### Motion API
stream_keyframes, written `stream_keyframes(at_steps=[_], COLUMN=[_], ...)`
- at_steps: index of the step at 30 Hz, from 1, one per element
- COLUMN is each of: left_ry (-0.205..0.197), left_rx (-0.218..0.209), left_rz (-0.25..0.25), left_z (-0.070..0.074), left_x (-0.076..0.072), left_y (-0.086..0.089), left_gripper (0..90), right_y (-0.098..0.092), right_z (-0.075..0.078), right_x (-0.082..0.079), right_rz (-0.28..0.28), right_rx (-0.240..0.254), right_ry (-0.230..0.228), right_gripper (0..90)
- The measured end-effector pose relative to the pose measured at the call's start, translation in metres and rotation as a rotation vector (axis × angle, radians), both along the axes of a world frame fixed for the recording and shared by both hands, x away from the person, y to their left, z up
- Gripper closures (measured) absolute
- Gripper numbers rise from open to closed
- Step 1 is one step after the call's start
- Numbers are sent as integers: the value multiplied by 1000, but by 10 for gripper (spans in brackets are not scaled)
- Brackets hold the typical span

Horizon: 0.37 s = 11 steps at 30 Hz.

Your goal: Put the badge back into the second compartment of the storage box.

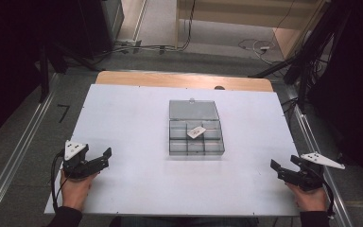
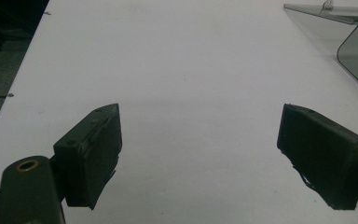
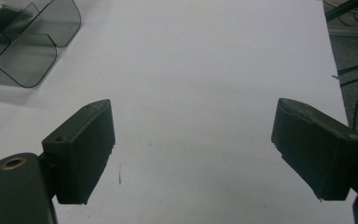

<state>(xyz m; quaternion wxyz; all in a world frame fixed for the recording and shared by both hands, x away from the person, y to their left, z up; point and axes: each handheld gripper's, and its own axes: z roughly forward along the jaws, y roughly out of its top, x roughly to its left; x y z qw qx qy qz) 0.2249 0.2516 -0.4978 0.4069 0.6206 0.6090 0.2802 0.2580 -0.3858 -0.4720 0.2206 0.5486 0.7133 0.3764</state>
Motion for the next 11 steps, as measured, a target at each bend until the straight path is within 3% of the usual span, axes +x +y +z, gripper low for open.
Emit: stream_keyframes(at_steps=[11], left_ry=[5], left_rx=[-19], left_rz=[9], left_z=[0], left_x=[2], left_y=[1], left_gripper=[144], right_y=[-14], right_z=[-7], right_x=[-13], right_rz=[-32], right_rx=[-16], right_ry=[18], right_gripper=[119])
